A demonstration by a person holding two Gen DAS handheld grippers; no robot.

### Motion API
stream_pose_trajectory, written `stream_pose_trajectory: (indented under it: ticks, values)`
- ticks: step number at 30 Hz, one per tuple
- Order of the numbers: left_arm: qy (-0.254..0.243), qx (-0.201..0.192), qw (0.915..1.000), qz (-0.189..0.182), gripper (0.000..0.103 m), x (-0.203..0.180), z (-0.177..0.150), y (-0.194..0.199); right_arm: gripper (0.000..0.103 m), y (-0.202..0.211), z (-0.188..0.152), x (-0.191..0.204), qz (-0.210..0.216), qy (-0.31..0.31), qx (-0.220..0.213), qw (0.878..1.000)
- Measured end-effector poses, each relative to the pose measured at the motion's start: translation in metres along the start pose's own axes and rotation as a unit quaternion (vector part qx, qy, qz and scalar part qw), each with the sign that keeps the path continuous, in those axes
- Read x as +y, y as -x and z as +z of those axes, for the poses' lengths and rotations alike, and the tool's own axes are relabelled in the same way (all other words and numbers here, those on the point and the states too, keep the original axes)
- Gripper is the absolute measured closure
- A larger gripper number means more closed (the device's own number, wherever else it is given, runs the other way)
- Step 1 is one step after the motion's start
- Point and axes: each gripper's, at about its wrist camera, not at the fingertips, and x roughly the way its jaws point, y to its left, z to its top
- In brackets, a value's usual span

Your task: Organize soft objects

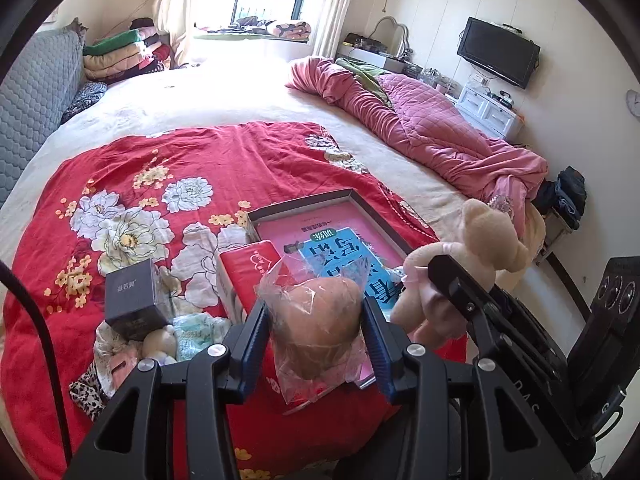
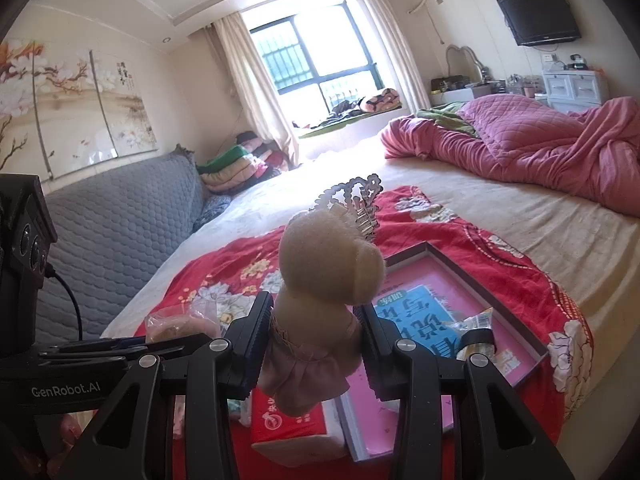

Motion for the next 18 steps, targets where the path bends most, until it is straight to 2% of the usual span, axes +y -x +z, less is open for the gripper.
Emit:
stream_pose_trajectory:
  ticks: [13, 18]
  values:
    - [-0.029, 0.009, 0.9994, -0.016, 0.057, -0.037, 0.017, -0.037, 0.060, 0.008, 0.006, -0.063, -0.072, -0.051, -0.027, 0.996]
    - [-0.039, 0.025, 0.9988, -0.017, 0.057, -0.046, 0.020, -0.064, 0.060, 0.005, 0.003, -0.086, -0.096, -0.063, -0.019, 0.993]
